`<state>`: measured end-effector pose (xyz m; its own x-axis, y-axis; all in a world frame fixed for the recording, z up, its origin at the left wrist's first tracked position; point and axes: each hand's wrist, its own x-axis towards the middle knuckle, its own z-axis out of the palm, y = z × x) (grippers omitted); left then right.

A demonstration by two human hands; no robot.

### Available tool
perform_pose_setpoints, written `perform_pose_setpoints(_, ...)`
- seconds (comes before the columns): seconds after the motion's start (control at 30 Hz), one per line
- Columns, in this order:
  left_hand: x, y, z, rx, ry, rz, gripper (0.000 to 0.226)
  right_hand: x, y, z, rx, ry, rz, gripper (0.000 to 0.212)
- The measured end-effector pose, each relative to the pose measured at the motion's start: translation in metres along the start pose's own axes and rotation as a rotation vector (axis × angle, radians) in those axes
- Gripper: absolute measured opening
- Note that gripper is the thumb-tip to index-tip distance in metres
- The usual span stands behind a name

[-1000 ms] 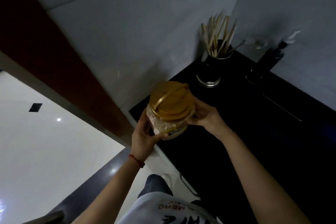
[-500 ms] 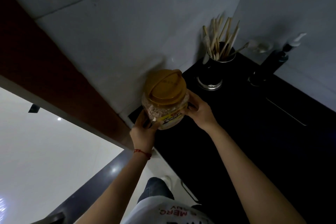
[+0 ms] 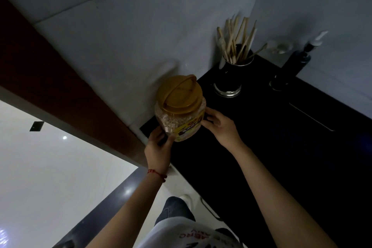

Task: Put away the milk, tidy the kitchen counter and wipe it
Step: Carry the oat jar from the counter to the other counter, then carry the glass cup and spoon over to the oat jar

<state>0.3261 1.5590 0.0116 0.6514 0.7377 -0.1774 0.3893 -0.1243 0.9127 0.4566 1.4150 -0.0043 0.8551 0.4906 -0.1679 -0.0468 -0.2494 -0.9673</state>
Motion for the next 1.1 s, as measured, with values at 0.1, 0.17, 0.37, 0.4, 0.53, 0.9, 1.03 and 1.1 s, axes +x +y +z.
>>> perform_pose_setpoints(0.1,-0.017,-0.007,0.001,0.007,-0.015,-0.007,0.032,-0.030,0.010,-0.009,-0.040,0.064,0.048,0.052)
perform_pose_setpoints(0.17,-0.031,-0.011,0.005,0.003,-0.089,-0.003,0.024,-0.058,0.018,-0.021,-0.056,0.114,0.103,0.048)
perform_pose_setpoints(0.37,-0.065,-0.016,0.043,0.106,-0.526,0.062,0.008,-0.159,0.046,-0.063,0.028,0.409,0.299,0.036)
perform_pose_setpoints(0.4,-0.071,-0.015,0.052,0.141,-0.585,0.091,0.007,-0.176,0.052,-0.069,0.028,0.472,0.326,0.034)
perform_pose_setpoints(0.53,-0.094,-0.007,0.094,0.246,-0.857,0.192,0.010,-0.249,0.073,-0.092,0.001,0.757,0.414,0.032)
perform_pose_setpoints(0.9,-0.210,0.008,0.184,0.419,-1.532,0.443,0.007,-0.463,0.101,-0.048,0.342,1.562,0.513,0.025)
perform_pose_setpoints(1.03,-0.279,-0.004,0.196,0.495,-1.775,0.614,0.012,-0.521,0.109,0.013,0.486,1.837,0.658,0.024)
perform_pose_setpoints(1.1,-0.316,-0.015,0.198,0.526,-1.874,0.699,0.016,-0.544,0.113,0.046,0.568,1.950,0.740,0.024)
